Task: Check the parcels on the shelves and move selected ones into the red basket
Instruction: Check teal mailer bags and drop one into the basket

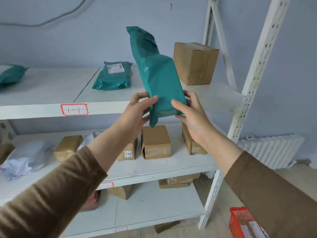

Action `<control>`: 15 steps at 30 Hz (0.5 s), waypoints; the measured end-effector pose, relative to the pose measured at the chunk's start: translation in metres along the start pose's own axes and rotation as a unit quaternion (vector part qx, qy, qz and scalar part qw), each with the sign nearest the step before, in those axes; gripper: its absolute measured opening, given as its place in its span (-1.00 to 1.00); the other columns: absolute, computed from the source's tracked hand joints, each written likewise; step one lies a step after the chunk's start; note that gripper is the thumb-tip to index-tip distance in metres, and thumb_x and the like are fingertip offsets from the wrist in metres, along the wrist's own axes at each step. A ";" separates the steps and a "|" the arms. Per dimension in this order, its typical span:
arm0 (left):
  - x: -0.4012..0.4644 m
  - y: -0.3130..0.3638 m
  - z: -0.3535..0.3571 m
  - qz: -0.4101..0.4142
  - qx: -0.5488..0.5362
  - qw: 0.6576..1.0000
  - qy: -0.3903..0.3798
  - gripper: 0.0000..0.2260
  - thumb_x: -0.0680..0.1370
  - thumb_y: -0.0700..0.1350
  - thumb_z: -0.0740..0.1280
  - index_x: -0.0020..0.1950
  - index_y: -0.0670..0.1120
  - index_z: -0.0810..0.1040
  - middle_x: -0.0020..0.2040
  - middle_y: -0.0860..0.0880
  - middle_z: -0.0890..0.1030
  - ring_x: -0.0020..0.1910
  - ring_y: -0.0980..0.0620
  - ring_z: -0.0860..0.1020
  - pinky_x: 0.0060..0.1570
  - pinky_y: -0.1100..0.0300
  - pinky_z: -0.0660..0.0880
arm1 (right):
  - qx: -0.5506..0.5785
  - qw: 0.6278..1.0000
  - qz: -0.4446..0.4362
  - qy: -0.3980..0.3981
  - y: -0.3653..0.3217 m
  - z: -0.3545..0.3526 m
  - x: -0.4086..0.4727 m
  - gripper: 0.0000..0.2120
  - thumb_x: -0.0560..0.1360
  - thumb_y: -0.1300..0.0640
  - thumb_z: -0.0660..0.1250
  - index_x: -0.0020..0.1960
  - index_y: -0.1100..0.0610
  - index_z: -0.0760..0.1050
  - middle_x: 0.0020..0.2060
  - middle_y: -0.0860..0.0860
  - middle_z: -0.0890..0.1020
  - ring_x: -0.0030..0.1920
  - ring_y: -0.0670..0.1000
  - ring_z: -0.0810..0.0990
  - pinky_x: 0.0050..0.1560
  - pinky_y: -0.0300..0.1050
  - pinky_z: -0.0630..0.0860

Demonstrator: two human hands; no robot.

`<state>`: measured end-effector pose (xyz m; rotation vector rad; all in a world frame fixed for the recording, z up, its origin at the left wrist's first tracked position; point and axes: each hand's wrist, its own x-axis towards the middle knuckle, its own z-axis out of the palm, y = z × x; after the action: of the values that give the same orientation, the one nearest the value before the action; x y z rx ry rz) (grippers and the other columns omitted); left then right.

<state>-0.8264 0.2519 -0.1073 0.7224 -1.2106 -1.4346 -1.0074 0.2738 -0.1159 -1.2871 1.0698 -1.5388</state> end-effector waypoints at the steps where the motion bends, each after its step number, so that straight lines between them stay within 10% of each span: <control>1: -0.019 -0.006 0.000 -0.004 -0.002 1.000 -0.003 -0.79 0.65 -0.14 0.39 0.23 -0.07 0.44 0.11 -0.04 0.72 0.06 0.01 0.68 0.12 0.05 0.57 | -0.006 1.000 -0.005 -0.009 0.005 -0.005 -0.019 -0.54 0.54 0.10 0.48 0.38 0.00 0.41 0.28 -0.02 0.63 0.28 0.00 0.63 0.35 0.07 0.54; 5: -0.083 -0.035 -0.003 -0.032 -0.017 0.999 0.002 -0.65 0.56 -0.17 0.48 0.26 -0.11 0.41 0.11 -0.04 0.72 0.04 0.02 0.70 -0.01 0.15 0.65 | -0.018 0.999 -0.012 -0.043 0.030 -0.026 -0.092 -0.47 0.51 0.20 0.51 0.40 -0.01 0.39 0.29 0.00 0.61 0.26 -0.08 0.63 0.21 -0.13 0.61; 15: -0.152 -0.119 -0.023 -0.092 0.196 0.976 -0.032 -0.21 0.33 0.04 0.63 0.50 0.07 0.39 0.36 0.06 0.58 0.35 -0.01 0.57 0.40 -0.13 0.52 | -0.066 0.983 0.132 -0.108 0.106 -0.063 -0.176 -0.52 0.62 0.29 0.31 0.45 -0.11 0.43 0.33 -0.13 0.63 0.39 -0.09 0.55 0.38 -0.02 0.50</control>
<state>-0.8083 0.3794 -0.2526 1.0885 -1.5325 -1.3887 -1.0403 0.4182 -0.2721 -1.3091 1.1642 -1.1203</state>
